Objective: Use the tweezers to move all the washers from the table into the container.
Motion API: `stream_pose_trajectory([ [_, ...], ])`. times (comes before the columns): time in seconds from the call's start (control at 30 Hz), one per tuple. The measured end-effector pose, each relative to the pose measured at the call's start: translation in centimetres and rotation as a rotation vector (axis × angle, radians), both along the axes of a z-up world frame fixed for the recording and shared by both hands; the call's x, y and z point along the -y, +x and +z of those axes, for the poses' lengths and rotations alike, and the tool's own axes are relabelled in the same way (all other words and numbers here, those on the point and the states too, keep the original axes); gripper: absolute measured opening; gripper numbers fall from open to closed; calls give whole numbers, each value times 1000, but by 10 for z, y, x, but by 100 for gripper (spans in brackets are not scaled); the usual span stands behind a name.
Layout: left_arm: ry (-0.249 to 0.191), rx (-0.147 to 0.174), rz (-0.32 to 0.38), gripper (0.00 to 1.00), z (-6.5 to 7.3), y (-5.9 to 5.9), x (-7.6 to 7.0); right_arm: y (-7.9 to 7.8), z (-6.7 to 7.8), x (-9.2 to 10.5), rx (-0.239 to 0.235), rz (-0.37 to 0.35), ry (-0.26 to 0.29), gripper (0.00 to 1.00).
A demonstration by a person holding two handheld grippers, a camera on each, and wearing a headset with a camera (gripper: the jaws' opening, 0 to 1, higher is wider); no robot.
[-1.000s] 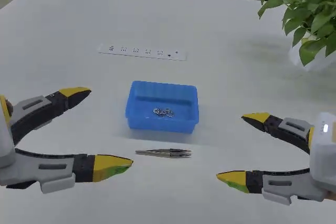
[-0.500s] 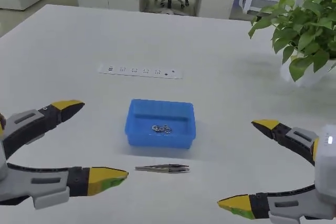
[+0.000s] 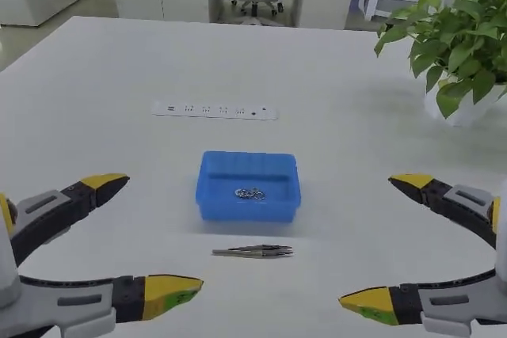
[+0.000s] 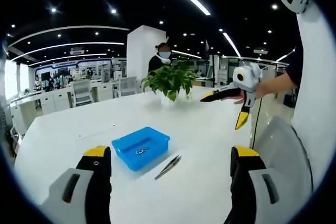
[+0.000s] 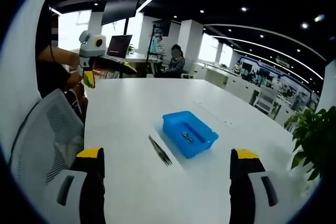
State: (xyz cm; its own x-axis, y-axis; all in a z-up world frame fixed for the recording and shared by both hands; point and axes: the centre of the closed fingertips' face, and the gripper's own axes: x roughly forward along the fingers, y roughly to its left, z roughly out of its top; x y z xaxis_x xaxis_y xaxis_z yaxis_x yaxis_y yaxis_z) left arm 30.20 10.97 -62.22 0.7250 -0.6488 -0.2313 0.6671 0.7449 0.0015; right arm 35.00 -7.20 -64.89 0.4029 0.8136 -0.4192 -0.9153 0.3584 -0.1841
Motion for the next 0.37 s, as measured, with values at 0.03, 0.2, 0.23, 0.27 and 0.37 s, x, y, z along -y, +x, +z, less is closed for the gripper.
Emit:
stream_pose_trajectory([
  [0.03, -4, -1, 2, 100, 0, -1, 0, 0, -1, 0, -3, 1, -4, 100],
  [0.2, -17, -3, 16, 100, 1, -6, 2, -2, 0, -2, 6, 4, -12, 100],
  [0.23, -20, -3, 18, 100, 2, -7, 2, -3, 0, -3, 6, 6, -13, 100],
  [0.27, -22, -2, 20, 100, 2, -8, 2, -3, 0, -3, 5, 6, -13, 100],
  [0.37, -19, -3, 26, 100, 3, -10, 1, -5, 0, -3, 4, 6, -13, 100],
])
